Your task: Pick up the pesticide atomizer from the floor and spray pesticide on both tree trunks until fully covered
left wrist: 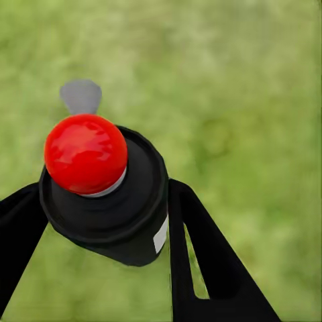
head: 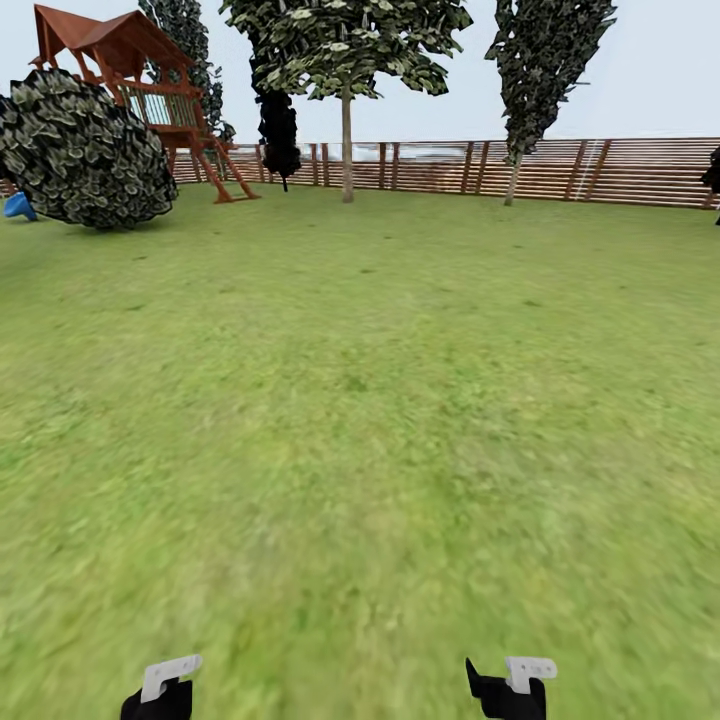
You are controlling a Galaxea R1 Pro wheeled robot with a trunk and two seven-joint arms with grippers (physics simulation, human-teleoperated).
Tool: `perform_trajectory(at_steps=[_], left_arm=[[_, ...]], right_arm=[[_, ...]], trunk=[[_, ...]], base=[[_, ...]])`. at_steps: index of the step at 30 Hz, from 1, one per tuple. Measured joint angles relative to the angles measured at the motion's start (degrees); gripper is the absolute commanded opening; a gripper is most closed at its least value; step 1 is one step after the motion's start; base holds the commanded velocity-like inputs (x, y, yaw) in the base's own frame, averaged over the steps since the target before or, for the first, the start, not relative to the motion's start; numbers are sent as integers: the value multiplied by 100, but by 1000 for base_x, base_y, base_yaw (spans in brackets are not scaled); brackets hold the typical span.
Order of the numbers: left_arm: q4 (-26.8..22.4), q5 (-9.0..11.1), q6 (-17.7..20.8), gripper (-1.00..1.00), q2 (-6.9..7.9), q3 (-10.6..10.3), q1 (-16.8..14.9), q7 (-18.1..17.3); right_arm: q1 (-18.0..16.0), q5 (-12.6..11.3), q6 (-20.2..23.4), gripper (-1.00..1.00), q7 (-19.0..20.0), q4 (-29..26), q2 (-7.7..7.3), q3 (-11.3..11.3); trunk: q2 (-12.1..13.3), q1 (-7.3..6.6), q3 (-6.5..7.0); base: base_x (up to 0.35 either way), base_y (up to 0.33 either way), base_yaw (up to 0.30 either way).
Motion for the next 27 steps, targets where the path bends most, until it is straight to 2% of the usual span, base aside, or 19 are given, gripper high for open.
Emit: perform_trajectory(at_steps=[9, 27], left_arm=[[0, -2, 0, -100, 0, 0, 0, 0], [0, 0, 0, -100, 0, 0, 0, 0]], right_arm=[[0, 0, 0, 100, 0, 0, 0, 1], [0, 0, 0, 100, 0, 0, 0, -5]], trunk=[[0, 0, 67], [0, 0, 72]], base=[[339, 0, 0], [339, 0, 0]])
